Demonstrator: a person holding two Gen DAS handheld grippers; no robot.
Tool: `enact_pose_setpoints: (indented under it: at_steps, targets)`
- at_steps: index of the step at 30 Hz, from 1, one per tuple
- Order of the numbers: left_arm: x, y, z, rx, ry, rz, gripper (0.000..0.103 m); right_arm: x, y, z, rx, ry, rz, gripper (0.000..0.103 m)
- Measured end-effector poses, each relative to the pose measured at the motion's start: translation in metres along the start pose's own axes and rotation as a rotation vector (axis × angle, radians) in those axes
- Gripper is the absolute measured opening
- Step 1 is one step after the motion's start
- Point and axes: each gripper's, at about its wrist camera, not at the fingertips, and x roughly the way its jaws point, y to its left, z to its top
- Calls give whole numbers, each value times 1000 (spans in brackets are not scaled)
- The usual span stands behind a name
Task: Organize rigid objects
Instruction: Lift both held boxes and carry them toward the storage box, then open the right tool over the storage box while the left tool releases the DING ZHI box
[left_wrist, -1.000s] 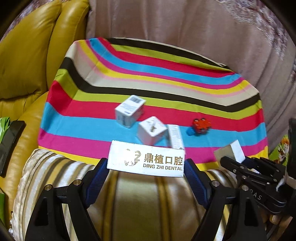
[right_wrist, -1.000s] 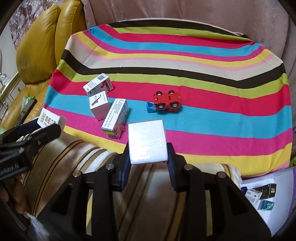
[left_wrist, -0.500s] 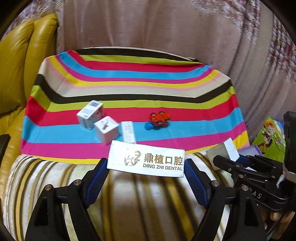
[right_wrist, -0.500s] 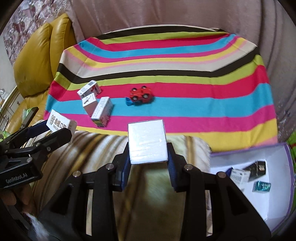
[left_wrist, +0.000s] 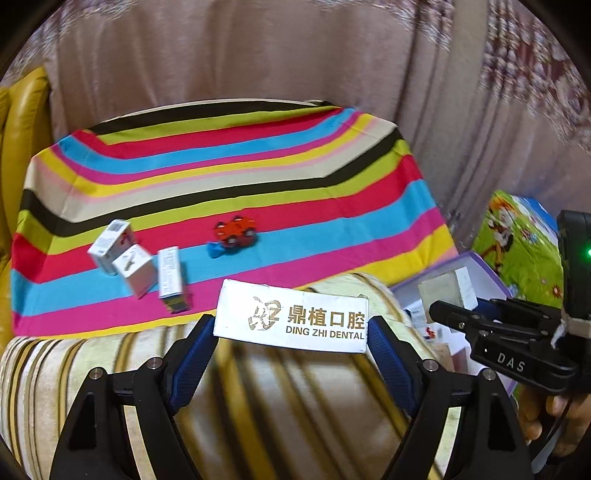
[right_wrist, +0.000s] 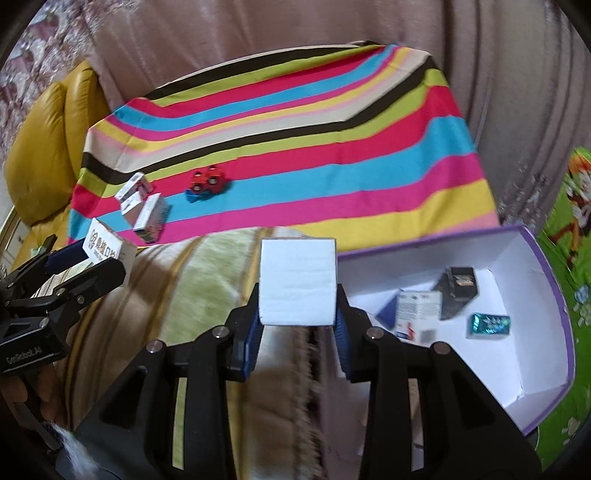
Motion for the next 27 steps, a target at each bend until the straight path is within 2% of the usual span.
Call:
enact_pose_setpoints:
  at_steps: [19,27]
  targets:
    - [13,-82,1,181,29,-136,83,-30,-111,-28,196,-5,-193,39]
    - [16,-105,1,221,41,-194,83,-42,-137,-32,247,-16,-245,39]
